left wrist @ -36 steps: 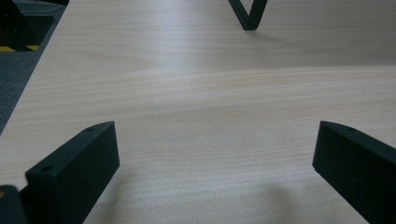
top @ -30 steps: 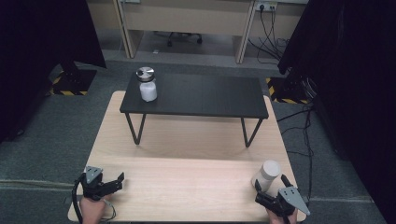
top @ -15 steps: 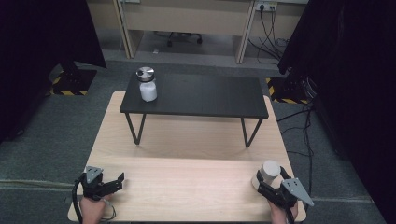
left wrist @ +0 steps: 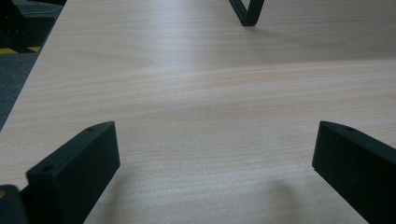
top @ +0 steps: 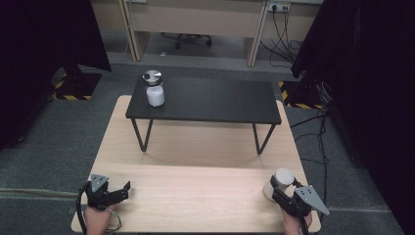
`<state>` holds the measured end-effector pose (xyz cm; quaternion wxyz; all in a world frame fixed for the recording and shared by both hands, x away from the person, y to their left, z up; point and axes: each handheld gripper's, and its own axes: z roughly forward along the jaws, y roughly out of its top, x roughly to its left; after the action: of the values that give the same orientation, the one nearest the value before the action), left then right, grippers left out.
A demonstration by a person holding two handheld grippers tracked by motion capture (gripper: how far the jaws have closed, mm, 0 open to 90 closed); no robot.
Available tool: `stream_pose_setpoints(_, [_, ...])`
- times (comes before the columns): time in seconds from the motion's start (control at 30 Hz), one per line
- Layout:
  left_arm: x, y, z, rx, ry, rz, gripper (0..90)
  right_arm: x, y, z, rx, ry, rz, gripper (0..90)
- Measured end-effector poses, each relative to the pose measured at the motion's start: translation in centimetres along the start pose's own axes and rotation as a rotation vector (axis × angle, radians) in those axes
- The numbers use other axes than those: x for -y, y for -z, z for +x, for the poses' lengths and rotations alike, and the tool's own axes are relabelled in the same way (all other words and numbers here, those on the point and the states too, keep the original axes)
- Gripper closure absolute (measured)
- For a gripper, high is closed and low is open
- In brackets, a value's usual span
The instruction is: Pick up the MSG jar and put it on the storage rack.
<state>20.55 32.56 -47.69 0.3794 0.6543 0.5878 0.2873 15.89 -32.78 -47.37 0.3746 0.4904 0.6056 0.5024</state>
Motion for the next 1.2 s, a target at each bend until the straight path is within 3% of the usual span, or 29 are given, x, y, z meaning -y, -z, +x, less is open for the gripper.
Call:
stream_pose_setpoints(0.53, [0.0,0.0,-0.1,-0.004,-0.009,-0.002,0.0,-1.0,-0.1,0.1,-0.018,0.024,0.029,33.8])
stream_pose_setpoints(0.67, [0.1,0.0,-0.2,-0.004,-0.013,-0.004,0.0,-1.5,-0.1,0.1,-0.025,0.003,0.020,33.8])
stream_pose_setpoints(1.2, [0.1,0.0,-0.1,-0.006,-0.003,-0.008,0.1,-6.2,-1.4,0.3,-0.052,-0.003,-0.006,33.7])
